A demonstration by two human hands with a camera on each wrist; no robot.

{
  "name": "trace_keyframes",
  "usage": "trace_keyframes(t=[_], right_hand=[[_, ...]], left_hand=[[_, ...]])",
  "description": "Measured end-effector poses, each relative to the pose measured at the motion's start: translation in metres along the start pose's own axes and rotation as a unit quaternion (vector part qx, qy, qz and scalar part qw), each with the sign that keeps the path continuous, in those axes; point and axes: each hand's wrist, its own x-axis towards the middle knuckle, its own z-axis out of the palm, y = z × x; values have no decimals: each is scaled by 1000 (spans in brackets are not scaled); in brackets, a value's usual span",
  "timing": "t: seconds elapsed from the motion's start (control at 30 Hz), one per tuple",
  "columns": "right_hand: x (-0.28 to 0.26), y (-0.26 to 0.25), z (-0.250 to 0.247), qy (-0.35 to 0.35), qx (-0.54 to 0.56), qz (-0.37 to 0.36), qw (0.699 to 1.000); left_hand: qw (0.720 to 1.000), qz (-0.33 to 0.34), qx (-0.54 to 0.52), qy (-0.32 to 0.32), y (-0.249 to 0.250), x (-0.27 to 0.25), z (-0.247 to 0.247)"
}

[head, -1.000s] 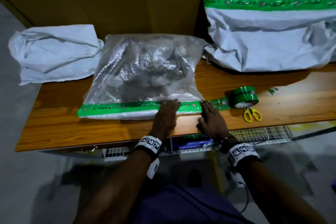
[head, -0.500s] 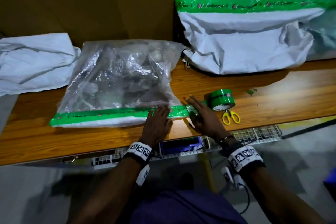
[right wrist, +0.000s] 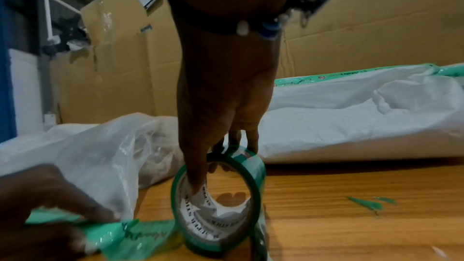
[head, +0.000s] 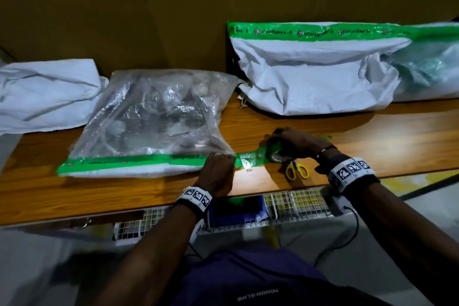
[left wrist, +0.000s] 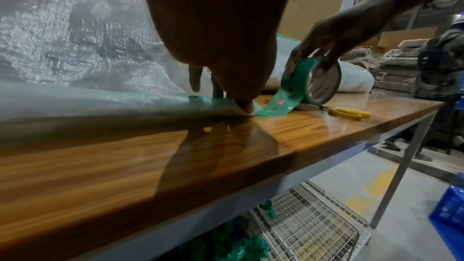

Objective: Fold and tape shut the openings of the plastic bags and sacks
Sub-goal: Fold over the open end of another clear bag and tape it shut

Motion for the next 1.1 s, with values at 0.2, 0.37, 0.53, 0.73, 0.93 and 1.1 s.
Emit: trace_keyframes(t=[0.2, 0.37, 0.53, 0.73, 0.93, 1.1], right_hand=[[0, -1, -4, 11, 6, -47, 999], [-12, -4, -6, 26, 6, -42, 999], [-15, 0, 0, 33, 23, -9, 999], [-24, 5, -3, 84, 102, -20, 991], [-38, 0, -47, 204, 198, -32, 958], [-55, -31, -72, 248, 239, -26, 938]], left_hand=[[999, -14, 24, -28, 8, 4, -12], [998, -24, -38, 36, 6, 8, -8], [996, -32, -34, 71, 12, 14, -22], [962, -35, -129, 238, -8, 29, -67], [944, -48, -183, 271, -40, 49, -117], [931, -113, -233, 259, -53, 61, -150]])
